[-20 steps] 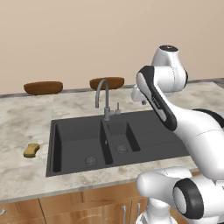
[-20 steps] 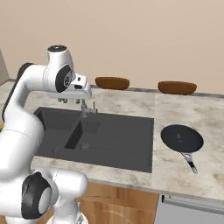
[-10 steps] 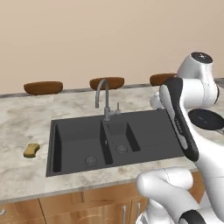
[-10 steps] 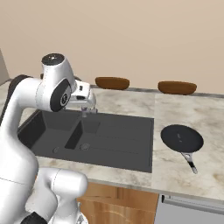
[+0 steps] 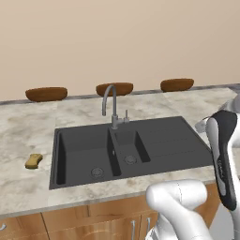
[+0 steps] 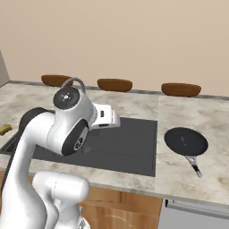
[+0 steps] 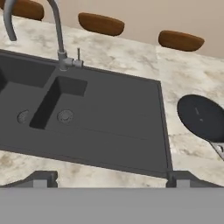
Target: Pick the pan and sponge and place them into the sink. Then turn on the water.
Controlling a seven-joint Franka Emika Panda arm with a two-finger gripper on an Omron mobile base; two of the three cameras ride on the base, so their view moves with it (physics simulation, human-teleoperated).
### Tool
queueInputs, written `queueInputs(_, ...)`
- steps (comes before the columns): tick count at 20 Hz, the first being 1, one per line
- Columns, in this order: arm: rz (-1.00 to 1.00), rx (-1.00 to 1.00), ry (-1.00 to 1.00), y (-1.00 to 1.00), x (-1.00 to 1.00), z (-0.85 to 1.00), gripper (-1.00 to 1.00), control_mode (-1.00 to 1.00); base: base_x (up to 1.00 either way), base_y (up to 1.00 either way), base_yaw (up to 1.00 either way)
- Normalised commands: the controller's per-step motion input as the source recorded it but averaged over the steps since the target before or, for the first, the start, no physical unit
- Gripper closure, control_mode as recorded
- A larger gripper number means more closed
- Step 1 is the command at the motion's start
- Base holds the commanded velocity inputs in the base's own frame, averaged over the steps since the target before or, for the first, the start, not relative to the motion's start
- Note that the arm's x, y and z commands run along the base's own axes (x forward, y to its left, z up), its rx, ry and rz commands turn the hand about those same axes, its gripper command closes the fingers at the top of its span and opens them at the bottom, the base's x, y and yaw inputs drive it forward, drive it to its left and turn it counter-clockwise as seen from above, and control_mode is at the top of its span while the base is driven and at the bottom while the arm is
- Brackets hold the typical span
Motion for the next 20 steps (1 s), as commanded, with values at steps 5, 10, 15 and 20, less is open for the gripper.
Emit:
queueInputs(5,0.01,-0.15,-0.03,-0.97,-0.16,-0.39,-1.00,-1.00,0.00,0.00,0.00)
queueInputs(10,-0.11,-0.07,0.16,-0.94,0.29,-0.35,-1.00,-1.00,0.00,0.00,0.00)
queueInputs(15,-0.22,-0.04,0.27,-0.85,0.71,-0.30,-1.00,-1.00,0.00,0.00,0.00)
queueInputs(20,-0.11,0.01,0.26,-0.98,0.45,-0.33,-1.00,-1.00,0.00,0.00,0.00)
